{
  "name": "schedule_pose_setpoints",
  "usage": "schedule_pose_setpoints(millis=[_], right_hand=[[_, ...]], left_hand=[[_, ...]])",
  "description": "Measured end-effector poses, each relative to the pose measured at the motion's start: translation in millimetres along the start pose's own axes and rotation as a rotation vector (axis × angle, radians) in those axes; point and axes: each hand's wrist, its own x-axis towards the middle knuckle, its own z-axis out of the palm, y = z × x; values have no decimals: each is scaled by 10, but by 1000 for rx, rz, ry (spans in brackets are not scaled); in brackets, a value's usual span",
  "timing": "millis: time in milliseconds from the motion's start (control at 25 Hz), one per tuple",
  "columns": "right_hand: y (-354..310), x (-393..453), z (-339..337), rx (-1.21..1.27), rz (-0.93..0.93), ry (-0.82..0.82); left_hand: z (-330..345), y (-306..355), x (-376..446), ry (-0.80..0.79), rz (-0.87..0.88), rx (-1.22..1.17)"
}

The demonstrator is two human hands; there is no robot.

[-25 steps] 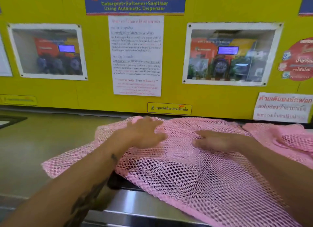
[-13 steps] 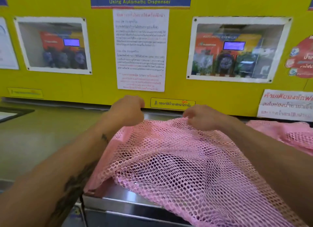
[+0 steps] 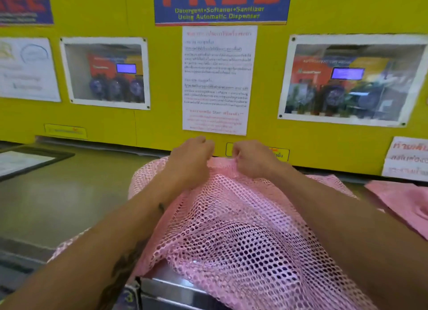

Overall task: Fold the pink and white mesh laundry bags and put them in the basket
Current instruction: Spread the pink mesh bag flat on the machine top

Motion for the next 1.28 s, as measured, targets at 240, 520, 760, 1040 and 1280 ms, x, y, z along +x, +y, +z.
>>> schedule_pose_setpoints(millis=[240, 520, 760, 1040, 1280], right_hand=[[226, -15, -145, -9, 203, -137], [209, -217, -64, -76, 79, -409], [235, -314, -55, -175, 26, -643], [411, -394, 60, -66, 48, -597], [454, -714, -367, -84, 70, -636]], left_hand=[[-190, 80, -14, -471, -59, -236], [51, 121, -41, -703, 22, 6], [343, -194, 4, -628, -192, -146], [354, -478, -8, -723, -410, -18], [117, 71, -21, -602, -114, -141]])
